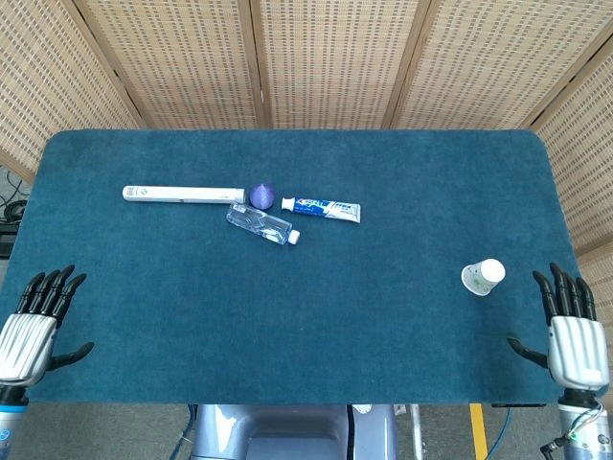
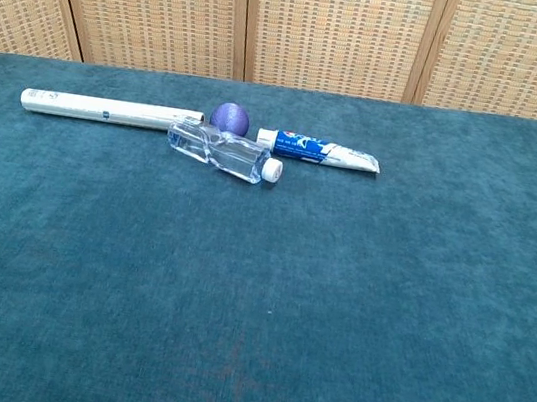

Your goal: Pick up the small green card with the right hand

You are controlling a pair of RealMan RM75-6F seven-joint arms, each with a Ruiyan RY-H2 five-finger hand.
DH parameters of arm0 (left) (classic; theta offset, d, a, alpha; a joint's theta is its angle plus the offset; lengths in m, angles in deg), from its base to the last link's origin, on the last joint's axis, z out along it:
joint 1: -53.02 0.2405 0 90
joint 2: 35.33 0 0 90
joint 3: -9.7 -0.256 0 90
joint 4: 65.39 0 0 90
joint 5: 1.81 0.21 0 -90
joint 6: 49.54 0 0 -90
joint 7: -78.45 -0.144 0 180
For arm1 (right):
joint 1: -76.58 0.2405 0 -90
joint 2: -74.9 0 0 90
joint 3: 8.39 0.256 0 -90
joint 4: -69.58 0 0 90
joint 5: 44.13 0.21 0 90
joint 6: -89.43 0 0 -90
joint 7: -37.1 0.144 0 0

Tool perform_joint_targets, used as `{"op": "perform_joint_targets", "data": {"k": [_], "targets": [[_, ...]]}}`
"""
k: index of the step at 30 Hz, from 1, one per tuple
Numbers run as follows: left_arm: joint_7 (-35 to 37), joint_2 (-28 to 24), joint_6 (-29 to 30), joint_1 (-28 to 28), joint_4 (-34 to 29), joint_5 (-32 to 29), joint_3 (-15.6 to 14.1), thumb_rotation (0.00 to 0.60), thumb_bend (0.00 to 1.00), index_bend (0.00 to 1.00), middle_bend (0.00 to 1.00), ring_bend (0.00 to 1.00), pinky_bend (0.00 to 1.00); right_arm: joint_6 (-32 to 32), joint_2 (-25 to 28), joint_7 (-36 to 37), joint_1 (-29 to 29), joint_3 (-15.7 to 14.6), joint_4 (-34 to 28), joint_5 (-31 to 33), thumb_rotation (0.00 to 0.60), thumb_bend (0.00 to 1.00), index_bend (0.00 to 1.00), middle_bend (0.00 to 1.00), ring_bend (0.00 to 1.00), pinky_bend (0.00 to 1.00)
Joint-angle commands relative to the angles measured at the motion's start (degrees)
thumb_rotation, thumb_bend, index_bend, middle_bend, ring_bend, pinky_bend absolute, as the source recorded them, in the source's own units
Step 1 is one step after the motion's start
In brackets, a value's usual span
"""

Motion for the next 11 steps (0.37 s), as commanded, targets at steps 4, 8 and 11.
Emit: {"op": "perform_joint_targets", "data": {"k": [4, 8, 11], "targets": [[-0.24, 0.16, 0.29, 0.05, 0.45, -0.18, 0.29, 0.6, 0.07, 0.0, 0.0, 0.0, 0.0, -0.5, -0.57, 2.3, -1.2, -0.36, 1.98, -2.5, 0.6, 0.1, 0.07, 0.0, 0.0, 0.0], [-0.35, 0.27, 0.47, 0.21, 0.73, -0.34, 0.32, 0.6, 0.07, 0.0, 0.0, 0.0, 0.0, -0.24, -0.37, 2.56, -1.56, -0.29, 1.55, -3.29, 0.6, 0.1, 0.07, 0.0, 0.0, 0.0], [-0.44, 0.29, 0.33, 0.22, 0.81, -0.54, 0.32, 0.6, 0.07, 0.0, 0.0, 0.0, 0.0, -0.02, -0.1, 2.84, -1.82, 0.03, 1.42, -3.22, 0.6, 0.1, 0.07, 0.0, 0.0, 0.0]]}}
